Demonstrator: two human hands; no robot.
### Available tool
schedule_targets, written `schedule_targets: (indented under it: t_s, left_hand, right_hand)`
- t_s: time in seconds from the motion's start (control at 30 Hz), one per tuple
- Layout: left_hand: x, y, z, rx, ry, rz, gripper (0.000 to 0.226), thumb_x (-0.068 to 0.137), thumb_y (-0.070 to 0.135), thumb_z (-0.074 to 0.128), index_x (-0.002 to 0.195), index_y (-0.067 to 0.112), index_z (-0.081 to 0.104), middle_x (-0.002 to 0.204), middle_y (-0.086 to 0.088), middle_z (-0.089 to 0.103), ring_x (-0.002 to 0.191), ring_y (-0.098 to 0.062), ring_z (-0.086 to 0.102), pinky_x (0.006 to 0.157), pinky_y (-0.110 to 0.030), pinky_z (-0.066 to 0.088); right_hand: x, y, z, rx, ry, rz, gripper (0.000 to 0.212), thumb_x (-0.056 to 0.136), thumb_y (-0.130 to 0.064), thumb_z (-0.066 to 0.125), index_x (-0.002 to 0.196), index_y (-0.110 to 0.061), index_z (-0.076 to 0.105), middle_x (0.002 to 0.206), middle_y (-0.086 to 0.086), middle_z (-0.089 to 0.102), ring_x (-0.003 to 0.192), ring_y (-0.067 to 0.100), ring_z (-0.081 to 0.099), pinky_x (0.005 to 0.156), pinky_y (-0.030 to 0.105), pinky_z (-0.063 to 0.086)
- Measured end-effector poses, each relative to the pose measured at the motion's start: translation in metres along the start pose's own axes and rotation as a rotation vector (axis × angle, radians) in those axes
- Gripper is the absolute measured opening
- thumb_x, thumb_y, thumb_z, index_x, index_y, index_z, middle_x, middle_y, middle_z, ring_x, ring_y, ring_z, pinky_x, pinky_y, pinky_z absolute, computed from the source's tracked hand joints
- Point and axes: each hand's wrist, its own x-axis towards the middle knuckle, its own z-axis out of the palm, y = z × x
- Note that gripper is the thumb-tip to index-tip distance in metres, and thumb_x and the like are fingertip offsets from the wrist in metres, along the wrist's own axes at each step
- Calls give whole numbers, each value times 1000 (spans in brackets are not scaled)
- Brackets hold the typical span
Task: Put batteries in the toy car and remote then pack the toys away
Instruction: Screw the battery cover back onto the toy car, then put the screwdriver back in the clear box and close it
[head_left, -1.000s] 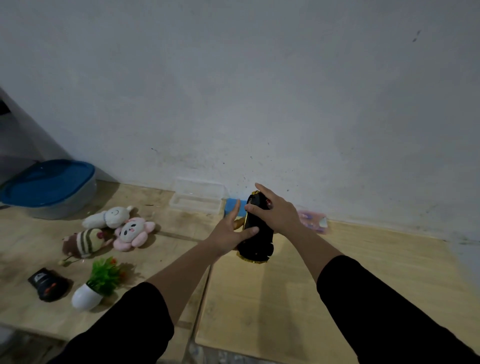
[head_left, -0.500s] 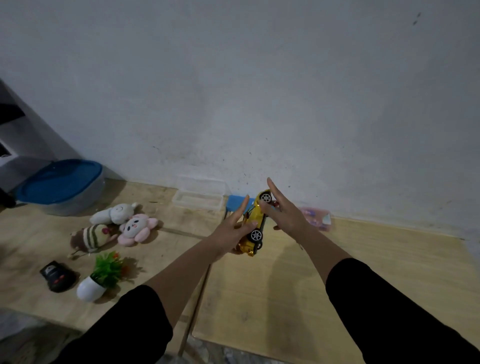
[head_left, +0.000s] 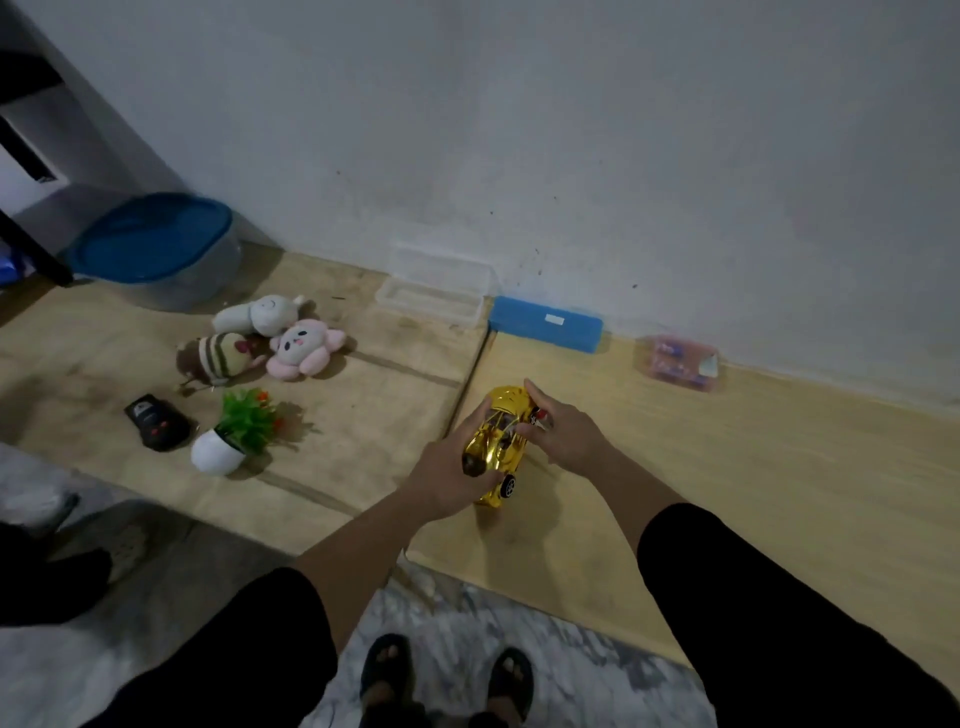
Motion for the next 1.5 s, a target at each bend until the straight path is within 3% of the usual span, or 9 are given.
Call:
schedule_targets:
  t_s: [0.1,0.23,0.43,0.57,0.67,0.83,1.07,1.23,1.5]
  left_hand:
    - [-10,-21,6,80,32,-10,90,80,44,65,150,42,8,139,1,53,118,-23,57,101,-43,43]
    - [-13,-36,6,152,88,-32,89,83,32,69,151,35,12,121,-3,64,104,-25,61,96,-40,45]
    - [-8,-51,8,218,138,-64,88,82,39,67,151,32,12,133,5,57,120,-19,52,100,-28,28]
    - [-3,-54,7,175,115,-71,94,72,62,60,149,32,16,139,6,53,121,-18,53,104,-35,33]
    - [-1,-52,9,202,187,-115,88,77,48,69,148,33,20,135,7,55,118,-25,47,99,-33,35]
    - [4,-48,9,383,232,-165,84,78,53,66,148,37,22,139,9,49,123,-25,35,94,-38,37]
    - [12,-48,1,332,144,-169,89,77,58,66,149,38,17,145,7,43,128,-26,28,97,-41,32]
    - [27,-43,-37,300,236,-203,94,73,64,65,149,36,19,148,8,38,134,-25,22,104,-45,30]
    - [75,-39,-109,470,296,-85,99,68,75,58,149,34,19,151,-2,33,137,-31,24,108,-49,27]
  right_hand:
    - [8,5,25,-99,-32,30,67,92,-46,51,148,-32,18,130,11,56,119,28,52,90,31,40]
    - [17,4,45,-188,-59,42,61,91,-43,54,146,-33,28,116,12,58,110,28,55,84,32,39]
    - [29,4,61,-265,-65,48,60,90,-42,54,145,-37,29,123,10,57,114,29,54,87,34,41]
    - [36,4,60,-266,-64,56,59,89,-42,56,143,-38,33,128,9,55,115,28,53,86,32,41]
    - [38,3,57,-286,-67,58,59,91,-42,54,145,-36,30,138,8,48,124,27,48,93,33,39]
    - [39,-6,55,-363,-105,27,57,97,-39,44,149,-32,20,152,3,35,134,26,38,104,35,34]
    - [43,-9,47,-363,-150,56,64,91,-47,52,147,-37,22,150,2,37,134,25,39,103,36,36]
    - [52,-22,22,-340,-74,40,72,88,-51,53,149,-34,18,136,10,45,124,27,48,95,36,41]
    - [90,-71,0,-212,32,-53,60,98,-15,33,151,-14,5,142,22,26,127,38,38,101,34,33]
